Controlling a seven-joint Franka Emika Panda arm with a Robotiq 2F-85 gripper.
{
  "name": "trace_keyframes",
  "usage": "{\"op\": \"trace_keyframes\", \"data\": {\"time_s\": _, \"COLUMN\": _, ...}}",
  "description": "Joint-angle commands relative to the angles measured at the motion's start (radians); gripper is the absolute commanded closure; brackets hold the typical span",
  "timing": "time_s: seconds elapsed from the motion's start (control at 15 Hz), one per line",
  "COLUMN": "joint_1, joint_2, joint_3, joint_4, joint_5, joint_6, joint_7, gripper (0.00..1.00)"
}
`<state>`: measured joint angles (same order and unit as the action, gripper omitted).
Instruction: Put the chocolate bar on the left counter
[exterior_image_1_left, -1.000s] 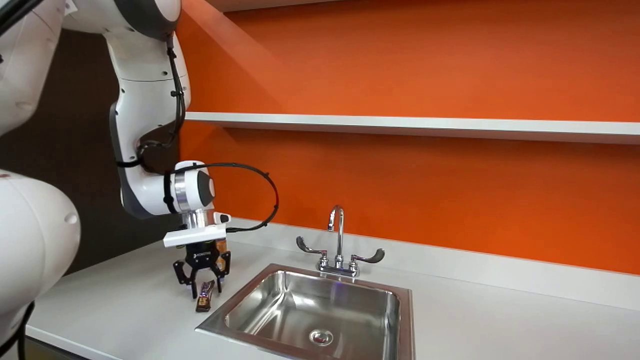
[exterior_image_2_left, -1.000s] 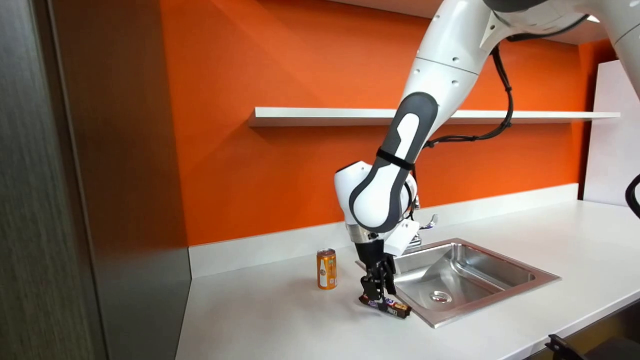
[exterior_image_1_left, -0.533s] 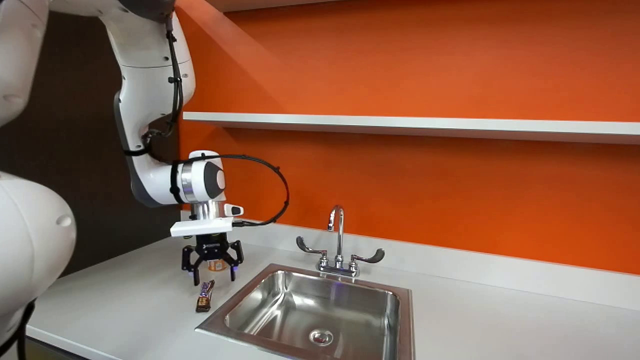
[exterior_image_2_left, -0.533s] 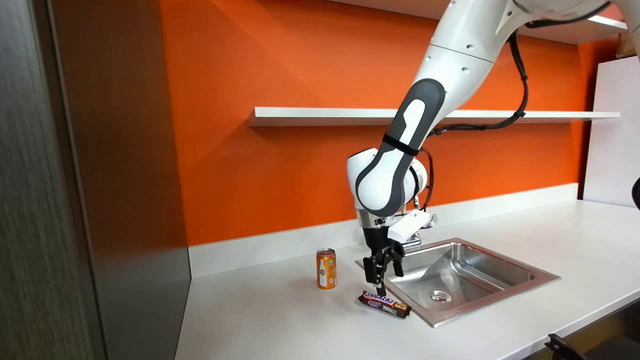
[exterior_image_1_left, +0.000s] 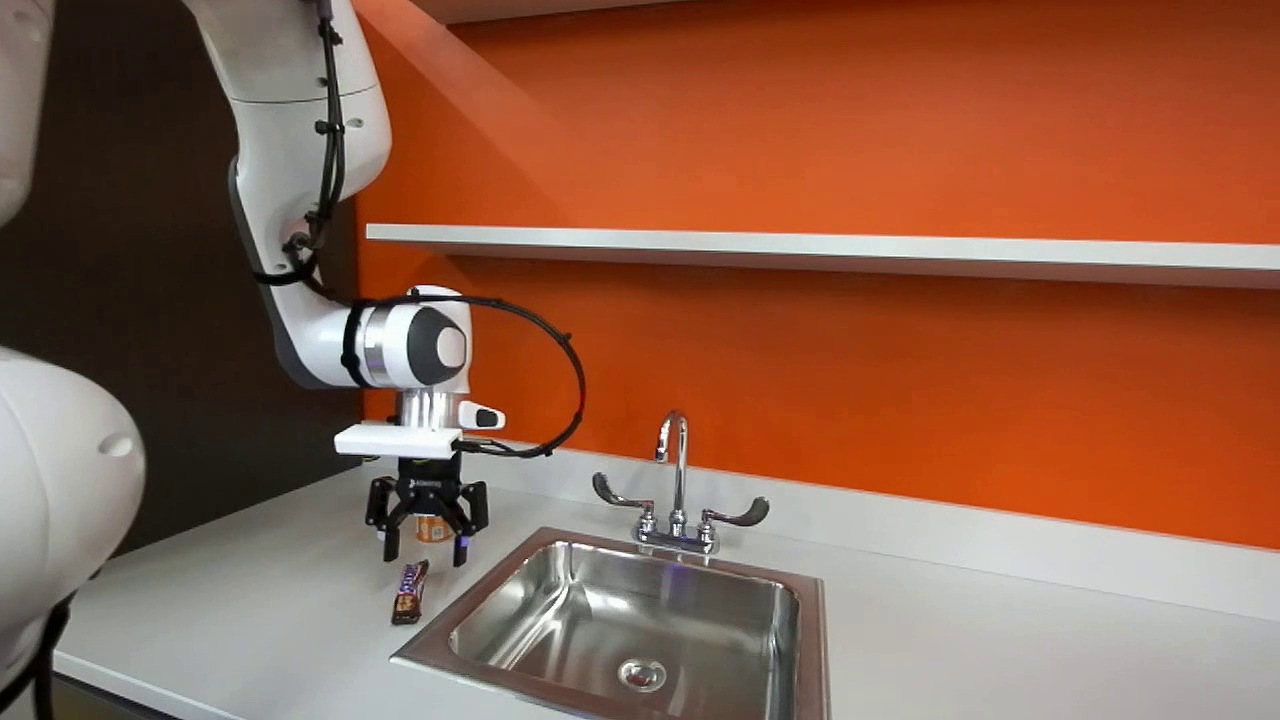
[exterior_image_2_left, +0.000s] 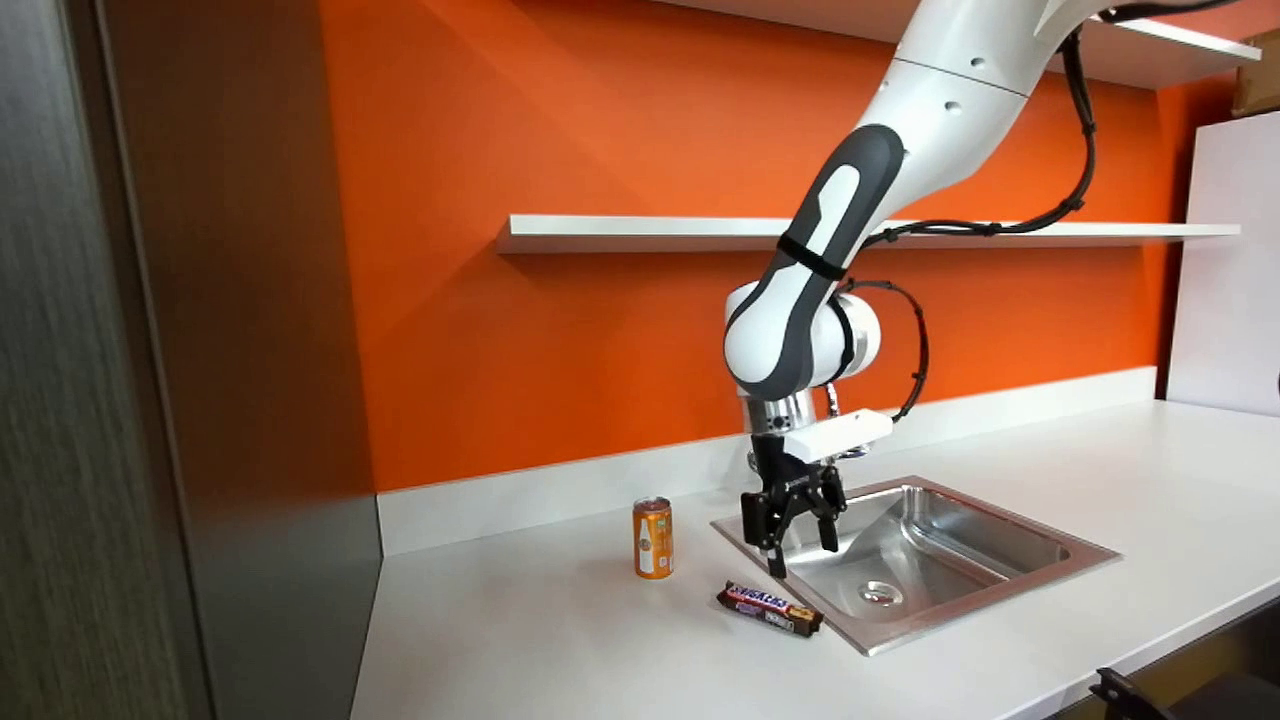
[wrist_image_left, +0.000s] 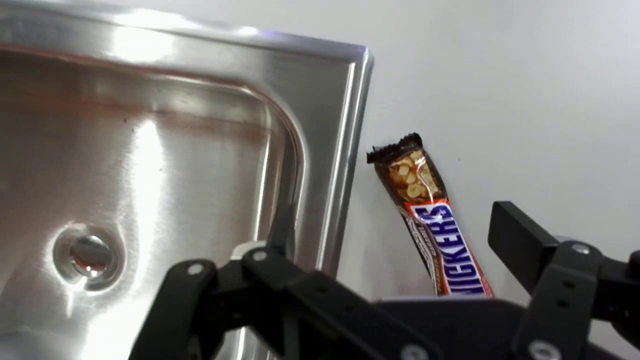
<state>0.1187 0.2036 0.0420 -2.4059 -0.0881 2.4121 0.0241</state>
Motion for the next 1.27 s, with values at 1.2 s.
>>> {"op": "trace_keyframes", "data": {"time_s": 1.2, "joint_1": -0.016, "joint_2": -0.139, "joint_3": 0.004, "joint_4": -0.143, "joint_5": 0.013, "joint_6": -0.108, "joint_7": 0.201, "gripper": 0.0}}
